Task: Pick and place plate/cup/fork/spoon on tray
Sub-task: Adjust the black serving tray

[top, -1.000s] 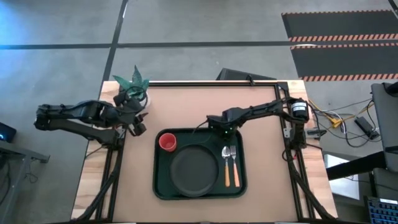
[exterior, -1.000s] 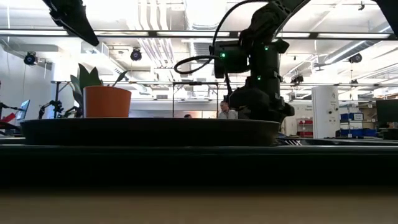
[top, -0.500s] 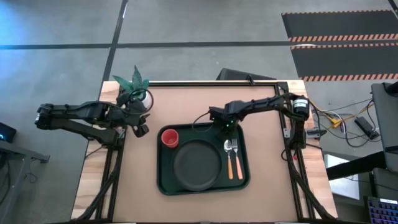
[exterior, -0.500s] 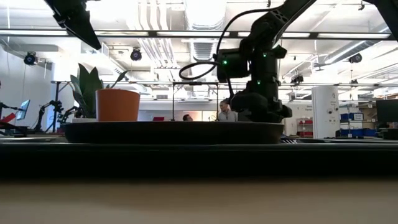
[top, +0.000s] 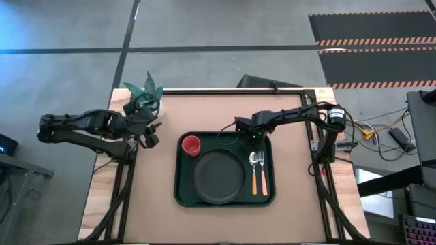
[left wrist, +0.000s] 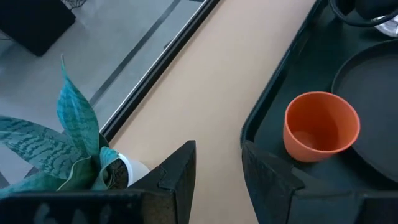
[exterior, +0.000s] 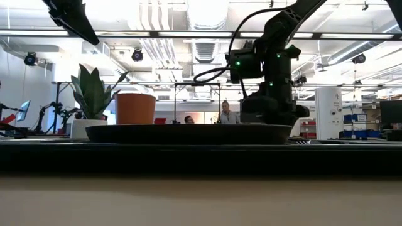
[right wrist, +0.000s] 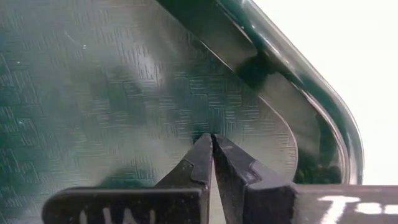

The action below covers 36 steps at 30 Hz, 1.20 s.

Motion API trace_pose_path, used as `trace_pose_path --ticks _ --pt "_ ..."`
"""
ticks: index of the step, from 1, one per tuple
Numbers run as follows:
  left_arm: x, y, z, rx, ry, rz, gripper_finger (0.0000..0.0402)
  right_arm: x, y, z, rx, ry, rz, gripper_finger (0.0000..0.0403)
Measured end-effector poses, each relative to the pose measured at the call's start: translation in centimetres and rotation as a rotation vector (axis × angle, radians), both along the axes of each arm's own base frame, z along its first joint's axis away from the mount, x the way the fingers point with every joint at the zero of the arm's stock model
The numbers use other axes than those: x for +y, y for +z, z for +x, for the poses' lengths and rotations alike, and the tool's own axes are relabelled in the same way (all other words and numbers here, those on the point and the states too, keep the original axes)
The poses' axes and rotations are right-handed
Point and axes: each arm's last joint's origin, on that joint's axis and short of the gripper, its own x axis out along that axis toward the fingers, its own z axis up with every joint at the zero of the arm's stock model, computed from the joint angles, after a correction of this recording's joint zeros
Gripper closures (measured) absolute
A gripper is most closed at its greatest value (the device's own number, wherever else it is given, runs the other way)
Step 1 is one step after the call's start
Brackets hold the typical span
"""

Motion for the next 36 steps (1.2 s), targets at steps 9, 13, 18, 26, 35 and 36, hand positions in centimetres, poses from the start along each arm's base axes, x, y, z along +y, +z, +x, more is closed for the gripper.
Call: trace_pose_path --ticks 9,13,18,26,35,36 --pt "0.1 0.3 -0.8 -0.031 -0.003 0.0 0.0289 -1.0 -0.4 -0.2 -0.039 -0.005 0.021 0.0394" --pt "0.1 0.3 -0.9 -0.034 -0.002 0.0 0.0289 -1.9 -0.1 -0.2 -0.059 0.001 0.036 0.0394" --pt "0.1 0.3 -0.8 -0.03 -0.002 0.001 0.0289 -3.6 0.4 0.2 -0.105 0.011 -0.004 0.0394" --pt "0.0 0.1 -0.4 -0.017 0.0 0.001 0.0289 -4.4 0.7 0.3 -0.118 -0.008 -0.017 0.0394" --pt "0.0 0.1 -0.4 -0.015 0.0 0.0 0.0289 -3.2 0.7 0.7 -0.107 -0.02 -0.033 0.0394" --pt "0.0 0.1 -0.4 -0.016 0.0 0.0 0.0289 -3.0 0.7 0.7 -0.105 -0.023 -0.035 0.0394"
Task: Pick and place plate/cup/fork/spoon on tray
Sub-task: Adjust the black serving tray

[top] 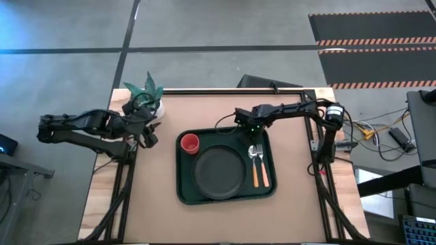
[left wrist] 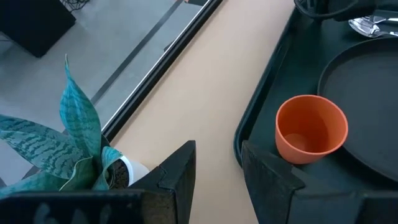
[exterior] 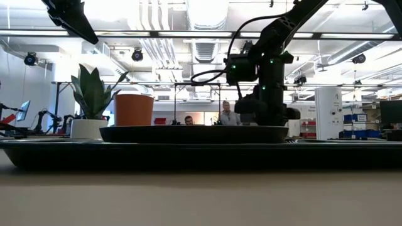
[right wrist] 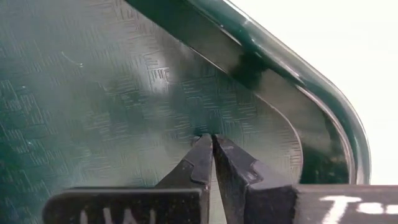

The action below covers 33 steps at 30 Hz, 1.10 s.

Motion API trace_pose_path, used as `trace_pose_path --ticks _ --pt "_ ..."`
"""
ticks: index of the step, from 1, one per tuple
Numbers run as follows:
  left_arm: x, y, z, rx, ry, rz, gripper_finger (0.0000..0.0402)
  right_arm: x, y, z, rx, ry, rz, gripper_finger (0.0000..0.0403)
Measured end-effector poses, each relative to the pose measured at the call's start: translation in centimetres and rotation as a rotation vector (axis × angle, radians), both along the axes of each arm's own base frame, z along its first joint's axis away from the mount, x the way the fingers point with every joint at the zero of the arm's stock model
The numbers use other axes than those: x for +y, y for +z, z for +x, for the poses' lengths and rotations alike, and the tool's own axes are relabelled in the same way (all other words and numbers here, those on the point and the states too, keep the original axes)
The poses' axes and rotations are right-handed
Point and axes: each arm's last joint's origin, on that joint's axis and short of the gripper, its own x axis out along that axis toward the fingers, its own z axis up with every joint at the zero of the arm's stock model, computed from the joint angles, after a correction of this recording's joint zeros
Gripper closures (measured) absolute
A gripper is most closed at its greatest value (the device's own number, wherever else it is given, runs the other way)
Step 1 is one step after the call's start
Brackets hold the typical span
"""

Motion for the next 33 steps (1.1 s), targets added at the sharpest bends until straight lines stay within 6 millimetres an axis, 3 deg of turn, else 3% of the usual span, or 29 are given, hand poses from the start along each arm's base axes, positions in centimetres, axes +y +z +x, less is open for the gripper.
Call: trace_pose_path --ticks 22,33 --pt "0.0 0.0 0.0 0.0 0.0 0.0 0.0289 3.0 0.0 0.8 0.006 -0.05 0.028 0.0394" --pt "0.0 0.0 0.0 0.0 0.0 -0.001 0.0289 2.8 0.0 0.7 0.01 -0.083 0.021 0.0394"
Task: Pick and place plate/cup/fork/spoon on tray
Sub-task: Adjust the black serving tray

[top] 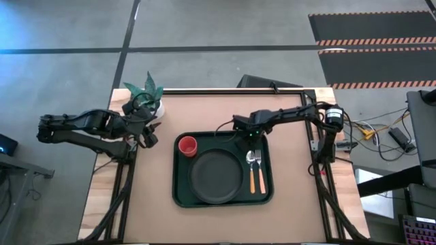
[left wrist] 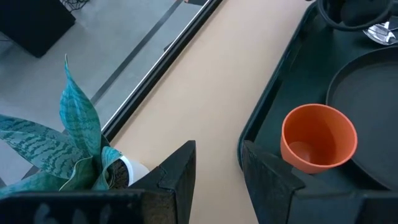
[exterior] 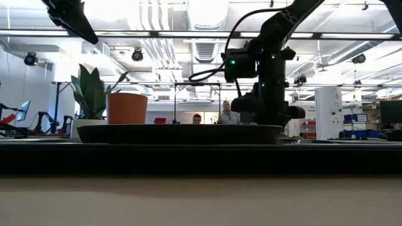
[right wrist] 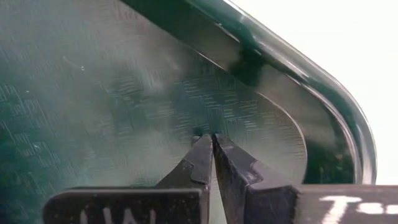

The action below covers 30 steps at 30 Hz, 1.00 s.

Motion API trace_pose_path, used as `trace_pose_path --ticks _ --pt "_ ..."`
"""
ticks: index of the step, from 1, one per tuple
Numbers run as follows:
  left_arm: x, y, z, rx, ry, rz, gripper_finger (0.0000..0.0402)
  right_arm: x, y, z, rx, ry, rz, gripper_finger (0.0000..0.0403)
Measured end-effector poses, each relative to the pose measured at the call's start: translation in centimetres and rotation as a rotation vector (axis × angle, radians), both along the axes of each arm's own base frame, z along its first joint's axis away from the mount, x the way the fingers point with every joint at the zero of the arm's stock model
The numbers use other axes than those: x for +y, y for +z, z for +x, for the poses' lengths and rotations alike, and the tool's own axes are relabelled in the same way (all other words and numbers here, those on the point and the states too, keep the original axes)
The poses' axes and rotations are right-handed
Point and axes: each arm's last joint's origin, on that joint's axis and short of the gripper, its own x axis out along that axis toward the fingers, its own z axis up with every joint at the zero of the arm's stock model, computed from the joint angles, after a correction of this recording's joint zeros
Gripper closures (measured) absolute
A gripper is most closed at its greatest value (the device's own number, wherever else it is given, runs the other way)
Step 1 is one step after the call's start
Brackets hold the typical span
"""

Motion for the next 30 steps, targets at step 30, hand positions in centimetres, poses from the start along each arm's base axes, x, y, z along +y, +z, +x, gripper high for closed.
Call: trace_pose_path --ticks 30 --pt "-0.3 -7.3 -0.3 0.262 0.277 -0.239 0.0395 3.1 23.1 -6.3 -0.839 0.02 -0.518 0.0394"
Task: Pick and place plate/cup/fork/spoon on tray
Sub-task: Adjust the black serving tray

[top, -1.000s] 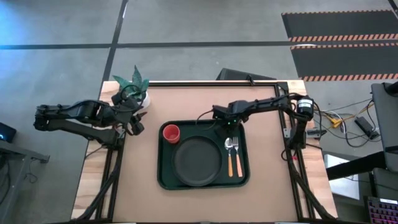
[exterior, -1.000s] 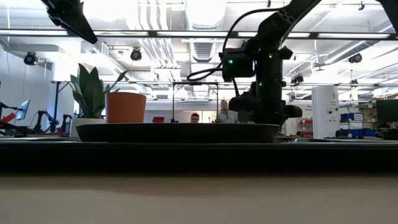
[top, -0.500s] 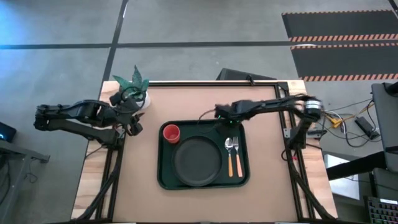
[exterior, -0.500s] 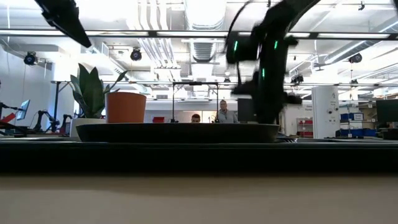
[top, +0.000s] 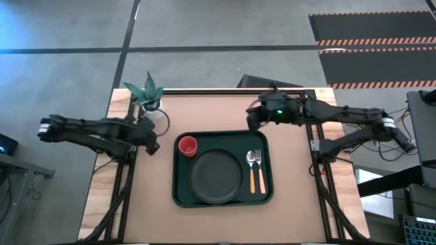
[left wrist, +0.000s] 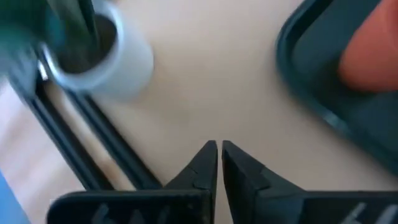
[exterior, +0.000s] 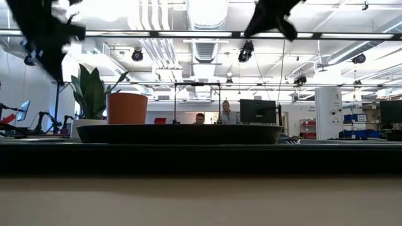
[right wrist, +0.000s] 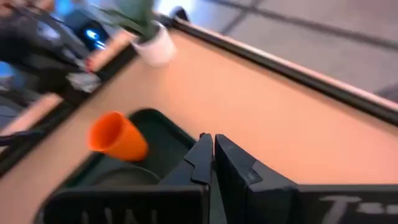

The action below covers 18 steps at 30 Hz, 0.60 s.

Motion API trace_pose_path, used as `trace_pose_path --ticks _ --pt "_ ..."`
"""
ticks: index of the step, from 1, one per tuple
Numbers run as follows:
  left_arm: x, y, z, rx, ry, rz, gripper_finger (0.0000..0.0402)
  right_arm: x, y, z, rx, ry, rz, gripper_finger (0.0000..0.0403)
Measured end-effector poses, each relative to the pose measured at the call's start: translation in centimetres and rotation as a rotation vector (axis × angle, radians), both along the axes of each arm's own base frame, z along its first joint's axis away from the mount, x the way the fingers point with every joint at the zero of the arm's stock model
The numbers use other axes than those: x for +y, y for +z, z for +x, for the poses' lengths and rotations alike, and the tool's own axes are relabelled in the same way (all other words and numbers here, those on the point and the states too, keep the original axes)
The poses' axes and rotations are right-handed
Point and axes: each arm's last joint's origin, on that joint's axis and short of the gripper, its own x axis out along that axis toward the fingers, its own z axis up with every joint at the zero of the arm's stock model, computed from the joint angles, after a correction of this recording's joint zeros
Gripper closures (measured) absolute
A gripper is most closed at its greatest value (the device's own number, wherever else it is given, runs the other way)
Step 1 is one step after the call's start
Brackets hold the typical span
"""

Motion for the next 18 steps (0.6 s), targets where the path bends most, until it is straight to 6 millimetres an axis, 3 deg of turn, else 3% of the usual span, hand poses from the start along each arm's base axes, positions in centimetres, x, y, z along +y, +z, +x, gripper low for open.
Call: trace_pose_path --ticks 6,11,18 --pt "-0.4 -5.6 0.2 0.028 0.11 -0.16 0.0401 1.6 2.0 -1.5 -0.082 0.05 -0.065 0.0394" --pt "-0.7 -9.2 1.5 -0.092 0.086 -0.249 0.0401 2.0 1.4 -1.1 -0.042 0.083 -0.081 0.0394" --pt "-0.8 -12.0 2.2 -0.1 0.104 -0.279 0.0401 1.9 -0.2 0.5 0.032 0.096 -0.086 0.0394"
